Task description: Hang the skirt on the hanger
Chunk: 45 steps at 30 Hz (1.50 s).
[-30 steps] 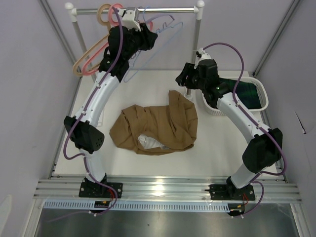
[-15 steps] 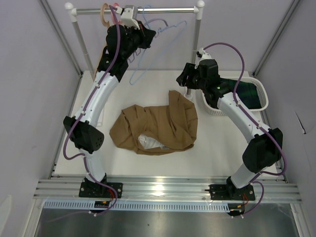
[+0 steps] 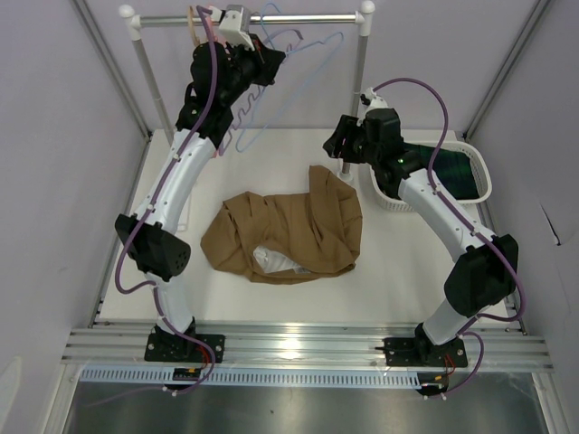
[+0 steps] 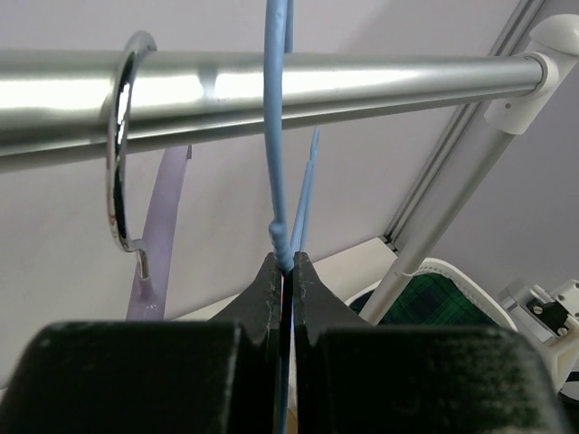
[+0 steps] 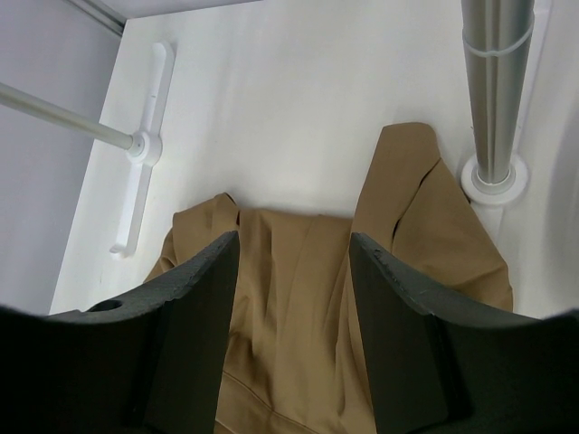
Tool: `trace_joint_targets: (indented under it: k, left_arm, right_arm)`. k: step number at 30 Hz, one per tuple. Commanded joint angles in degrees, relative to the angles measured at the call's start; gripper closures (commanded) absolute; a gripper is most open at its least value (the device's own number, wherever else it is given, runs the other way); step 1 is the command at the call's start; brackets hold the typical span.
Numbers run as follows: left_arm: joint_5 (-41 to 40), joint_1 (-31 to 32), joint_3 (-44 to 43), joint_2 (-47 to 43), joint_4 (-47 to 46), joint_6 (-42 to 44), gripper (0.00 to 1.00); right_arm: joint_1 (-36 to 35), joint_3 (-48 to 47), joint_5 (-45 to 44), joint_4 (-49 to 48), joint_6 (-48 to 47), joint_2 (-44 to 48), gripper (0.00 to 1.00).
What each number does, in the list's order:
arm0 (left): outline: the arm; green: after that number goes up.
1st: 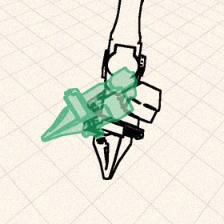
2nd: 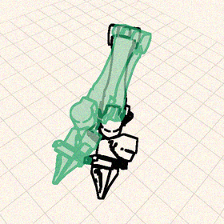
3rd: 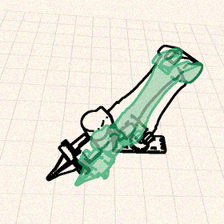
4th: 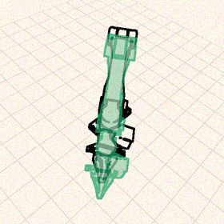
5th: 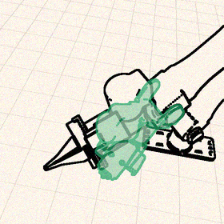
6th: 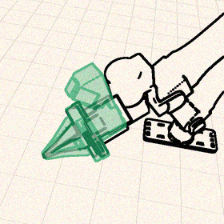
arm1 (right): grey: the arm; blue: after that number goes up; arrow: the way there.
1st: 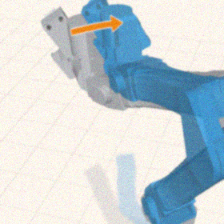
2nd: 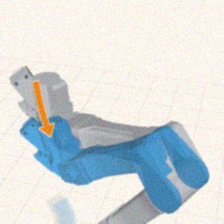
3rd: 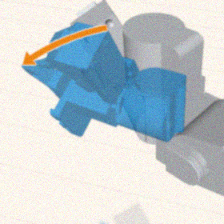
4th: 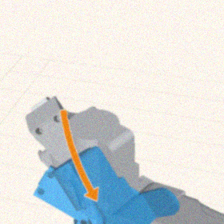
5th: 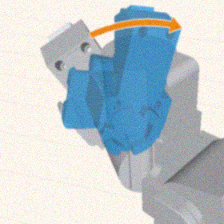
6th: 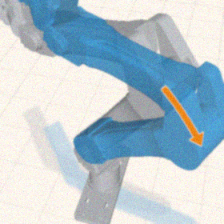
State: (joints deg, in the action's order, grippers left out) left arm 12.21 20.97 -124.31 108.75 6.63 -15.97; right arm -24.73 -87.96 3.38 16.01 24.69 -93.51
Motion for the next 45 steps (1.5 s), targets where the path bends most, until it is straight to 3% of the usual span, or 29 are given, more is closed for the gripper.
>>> trace_joint_targets:
  k: [1,13,20,25,45]
  left_arm:
    - [-0.51,-0.41,-2.6,-2.93,-0.05,1.55,1.0]
    - [-3.07,1.09,3.19,-8.29,-2.06,4.01,1.0]
    - [-2.72,1.09,-2.68,-5.48,0.66,4.45,1.0]
    - [-3.33,1.26,-1.9,-5.91,2.5,5.15,1.0]
    - [-1.13,3.46,22.53,-23.84,3.03,6.56,1.0]
  right_arm:
    - [0.39,-0.54,0.58,-1.42,-1.04,2.72,0.42]
    - [0.47,0.69,1.11,-2.12,-0.96,3.69,0.42]
    - [0.56,0.51,1.63,-1.77,-1.4,3.78,0.42]
    - [0.82,0.69,1.72,-1.51,-1.92,3.95,0.42]
    - [1.26,3.94,0.49,0.95,-0.26,8.61,0.43]
